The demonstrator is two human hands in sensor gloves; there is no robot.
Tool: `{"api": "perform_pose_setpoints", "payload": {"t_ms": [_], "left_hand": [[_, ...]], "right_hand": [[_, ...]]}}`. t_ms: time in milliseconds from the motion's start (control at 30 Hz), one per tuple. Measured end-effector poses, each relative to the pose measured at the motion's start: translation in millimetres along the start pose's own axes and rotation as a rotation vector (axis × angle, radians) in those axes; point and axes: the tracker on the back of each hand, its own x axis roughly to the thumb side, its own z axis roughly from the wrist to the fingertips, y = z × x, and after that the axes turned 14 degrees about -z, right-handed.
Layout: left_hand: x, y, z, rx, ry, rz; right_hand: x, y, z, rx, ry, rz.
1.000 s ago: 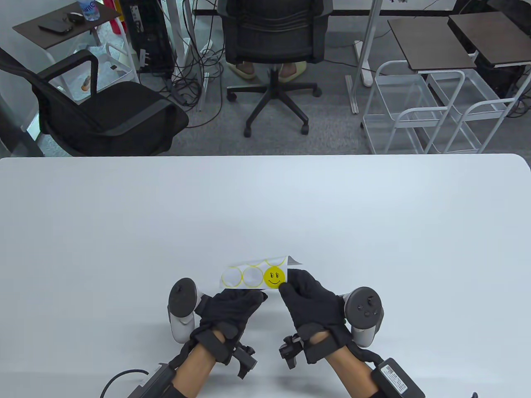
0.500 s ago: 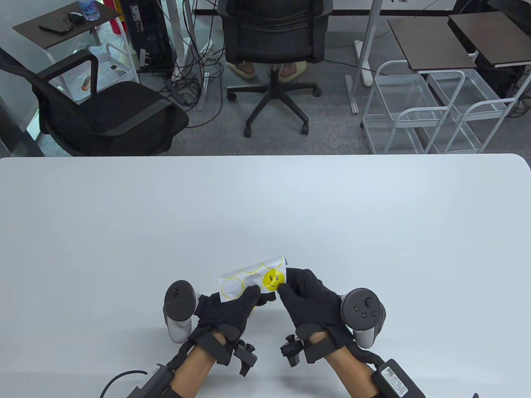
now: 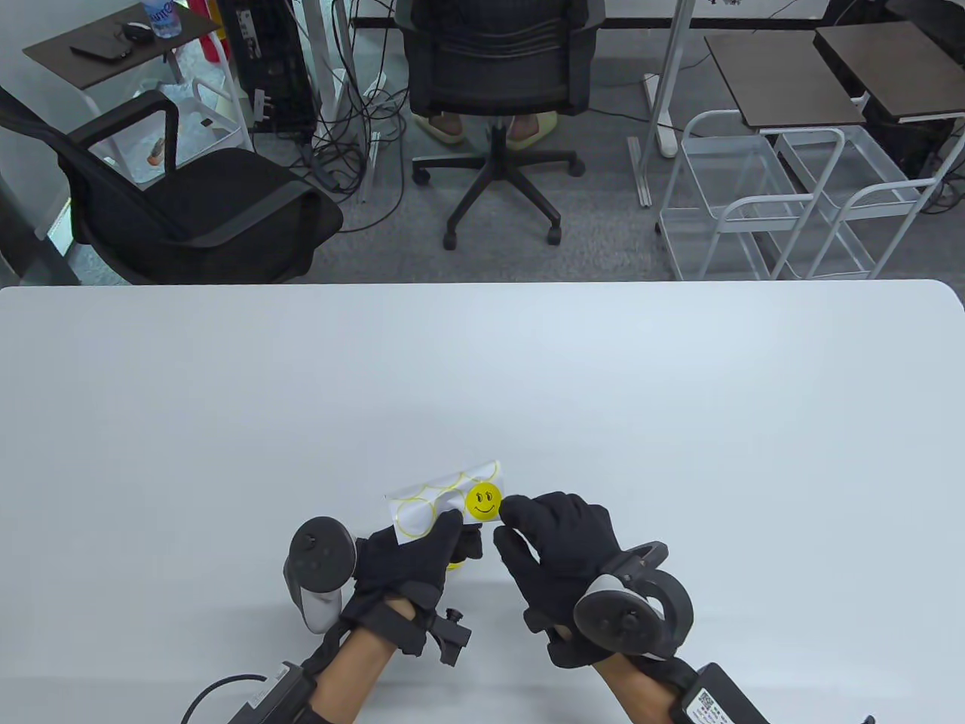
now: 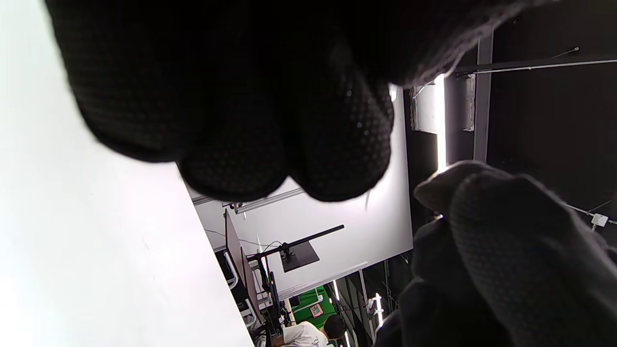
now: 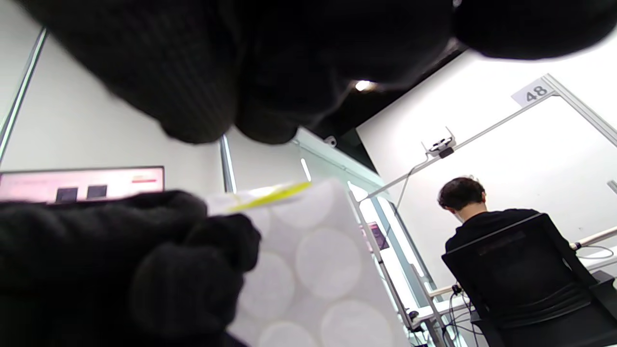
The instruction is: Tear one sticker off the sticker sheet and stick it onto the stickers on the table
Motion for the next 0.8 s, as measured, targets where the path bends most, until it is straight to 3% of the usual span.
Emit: {"api": "perform_pose_setpoints", "payload": {"t_ms": [167,433,567,800], "left_hand": [[1.5,3.1,-0.2,-0.028,0.013,0.013],[8.1,10.7,-1.3,-0.080,0.063,0.078],[12.3,11.9,-1.6,-0.102,0.092,0.116],[23.2,23.9,-3.2,-0.174,0.164,0.302]], "right_hand": [[4.1,-3.2,3.3,0.063,0.007,-0.066],[1.7,-12.2,6.4,0.216,0.026,-0.002],[0.8,-13.2,6.9,0.235,0.024,0.033],[-2.9,-18.1,8.1,0.328,0.032,0.079]]}}
